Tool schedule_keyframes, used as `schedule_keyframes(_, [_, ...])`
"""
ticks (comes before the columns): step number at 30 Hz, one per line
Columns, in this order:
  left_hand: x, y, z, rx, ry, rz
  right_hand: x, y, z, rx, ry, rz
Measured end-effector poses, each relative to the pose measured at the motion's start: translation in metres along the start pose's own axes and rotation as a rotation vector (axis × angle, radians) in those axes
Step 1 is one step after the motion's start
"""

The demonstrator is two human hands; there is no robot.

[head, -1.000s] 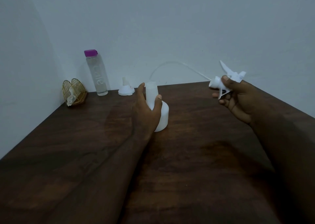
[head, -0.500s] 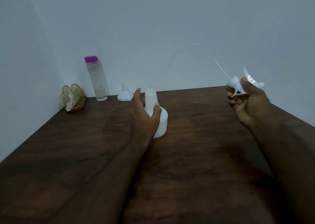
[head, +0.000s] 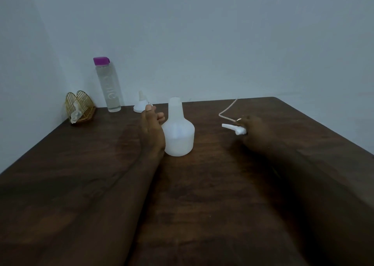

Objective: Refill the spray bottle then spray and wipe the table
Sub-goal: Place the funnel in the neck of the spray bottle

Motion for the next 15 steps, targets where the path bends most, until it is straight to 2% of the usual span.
schedule_keyframes(3, [0.003, 0.003, 0.003, 0.09, -0.032, -0.014, -0.007, -0.001, 0.0, -0.051, -0.086, 0.198])
schedule_keyframes(5, [0.007, 0.006, 0.004, 0.099, -0.014, -0.02, -0.009, -0.003, -0.003, -0.126, -0.099, 0.273])
schedule_keyframes(8, [0.009, 0.007, 0.004, 0.1, 0.015, -0.009, 0.0, -0.002, 0.004, -0.222, 0.03, 0.185])
schedule_keyframes(10, [0.01, 0.006, 0.003, 0.083, 0.037, -0.013, 0.006, -0.002, 0.026, -0.218, 0.224, 0.038])
schedule_keyframes(11, [0.012, 0.006, 0.002, 0.054, 0.068, -0.027, 0.006, -0.002, 0.043, -0.189, 0.311, 0.016])
schedule_keyframes(13, [0.014, 0.004, -0.002, -0.025, 0.161, -0.064, 0.0, 0.0, 0.074, -0.17, 0.433, 0.101])
schedule_keyframes(15, [0.017, 0.001, -0.006, -0.078, 0.232, -0.086, -0.006, 0.004, 0.098, -0.174, 0.444, 0.175])
Point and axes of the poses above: each hand's wrist, its own y-axis towards the middle knuckle, its own x-axis out of the back of the hand, z = x × y, the point moved 5 cm from there along y, towards the middle knuckle, and after that the axes turned 11 degrees about -z, right-handed, at the moved point
